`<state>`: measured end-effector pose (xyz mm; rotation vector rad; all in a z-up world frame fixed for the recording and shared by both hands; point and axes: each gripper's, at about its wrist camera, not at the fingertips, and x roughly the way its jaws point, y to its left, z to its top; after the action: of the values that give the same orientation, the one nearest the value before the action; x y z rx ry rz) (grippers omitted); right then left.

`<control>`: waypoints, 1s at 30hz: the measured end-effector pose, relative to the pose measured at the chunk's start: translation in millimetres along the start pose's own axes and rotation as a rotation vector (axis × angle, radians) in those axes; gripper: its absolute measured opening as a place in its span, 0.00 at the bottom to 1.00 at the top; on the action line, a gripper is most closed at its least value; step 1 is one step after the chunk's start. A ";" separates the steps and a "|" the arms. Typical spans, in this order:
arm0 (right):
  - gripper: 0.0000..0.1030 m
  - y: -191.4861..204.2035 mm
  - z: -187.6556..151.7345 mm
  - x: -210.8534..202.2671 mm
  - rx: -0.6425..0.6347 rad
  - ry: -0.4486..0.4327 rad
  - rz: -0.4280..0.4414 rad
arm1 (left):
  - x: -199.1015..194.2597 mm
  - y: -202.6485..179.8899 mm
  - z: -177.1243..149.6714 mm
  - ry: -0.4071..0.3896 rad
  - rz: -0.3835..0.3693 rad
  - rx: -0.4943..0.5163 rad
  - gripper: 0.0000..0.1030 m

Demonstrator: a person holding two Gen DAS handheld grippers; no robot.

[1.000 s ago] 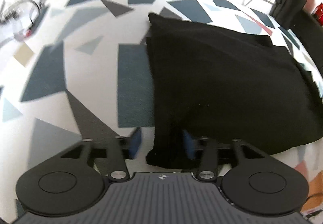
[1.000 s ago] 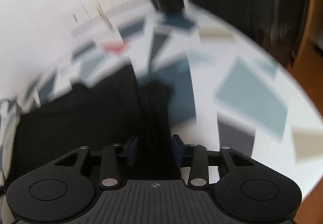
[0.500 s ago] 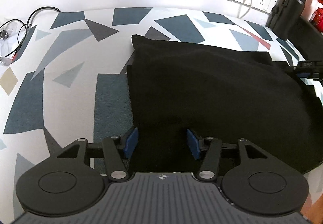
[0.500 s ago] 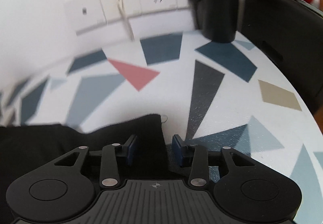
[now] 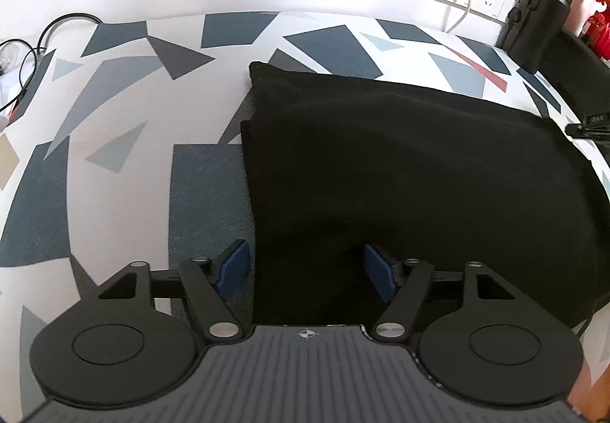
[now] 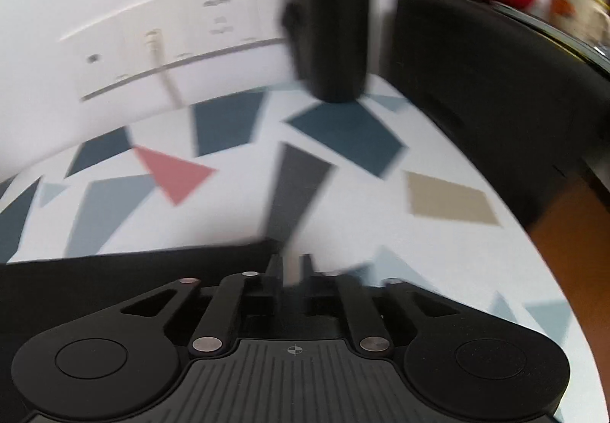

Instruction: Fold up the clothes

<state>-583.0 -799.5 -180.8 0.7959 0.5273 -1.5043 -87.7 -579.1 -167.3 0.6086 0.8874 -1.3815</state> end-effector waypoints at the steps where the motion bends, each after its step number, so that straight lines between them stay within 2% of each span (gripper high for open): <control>1: 0.22 -6.6 -1.8 -9.4 0.039 -0.012 0.011 | 0.3 0.1 -0.1 0.000 -0.004 0.002 0.70; 5: 0.22 -12.0 -26.6 -56.1 0.050 -0.013 0.096 | 0.6 -0.6 -1.6 -0.006 -0.008 0.008 0.72; 7: 0.24 -5.1 -42.9 -70.1 0.002 0.033 0.136 | 0.5 -0.9 -2.2 -0.009 -0.007 0.004 0.72; 8: 0.28 -0.2 -52.9 -75.0 -0.026 0.062 0.147 | 0.6 -1.0 -2.4 -0.009 -0.006 0.003 0.73; 9: 0.31 4.5 -61.4 -76.7 -0.058 0.084 0.144 | 0.6 -1.2 -2.6 -0.010 -0.004 0.003 0.73; 10: 0.29 9.1 -69.2 -77.0 -0.091 0.103 0.135 | 0.7 -2.0 -2.7 -0.008 -0.001 0.007 0.74; 11: 0.18 11.4 -74.7 -75.2 -0.121 0.109 0.091 | 0.7 -2.9 -2.7 -0.006 0.001 0.012 0.74; 12: 0.15 12.7 -79.4 -72.4 -0.148 0.110 0.033 | 0.7 -3.6 -2.2 -0.001 0.002 0.015 0.75; 14: 0.16 -0.9 -79.6 -68.9 -0.062 0.108 -0.009 | 0.3 -3.5 -0.6 0.013 -0.011 0.015 0.77; 15: 0.16 -8.1 -78.3 -69.7 -0.016 0.105 -0.001 | -0.4 -2.4 0.4 0.020 -0.026 0.012 0.80; 16: 0.22 -14.9 -76.7 -71.3 0.025 0.099 0.017 | -1.8 0.6 1.4 0.026 -0.055 0.001 0.82; 17: 0.42 -21.7 -75.1 -72.9 0.065 0.094 0.034 | -4.4 4.7 1.8 0.023 -0.076 -0.016 0.86; 18: 0.57 -26.5 -74.2 -74.5 0.095 0.084 0.066 | -8.1 9.6 2.0 0.010 -0.079 -0.034 0.88; 19: 0.86 -27.3 -75.1 -75.1 0.106 0.079 0.078 | -11.3 13.6 2.3 -0.004 -0.065 -0.046 0.89; 20: 0.98 -26.7 -76.7 -75.4 0.110 0.077 0.080 | -13.1 17.2 3.0 -0.014 -0.046 -0.053 0.92; 23: 0.99 -22.9 -81.2 -73.1 0.118 0.085 0.085 | -8.5 26.6 8.5 -0.006 -0.019 -0.078 0.93; 25: 0.99 -15.8 -83.8 -65.9 0.107 0.105 0.089 | 0.6 28.7 13.4 0.009 -0.051 -0.097 0.93; 26: 0.99 -11.7 -85.3 -62.2 0.093 0.108 0.093 | 6.0 27.3 16.3 0.015 -0.062 -0.094 0.97; 28: 0.99 -3.7 -87.2 -55.8 0.066 0.116 0.085 | 14.5 17.6 22.4 0.011 -0.052 -0.051 0.99; 30: 0.99 5.1 -88.7 -49.1 0.026 0.126 0.060 | 24.2 2.3 28.3 0.025 -0.011 0.017 1.00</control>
<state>-564.8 -701.8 -201.4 0.9236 0.5736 -1.4150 -81.4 -615.6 -171.7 0.6358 0.9005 -1.3950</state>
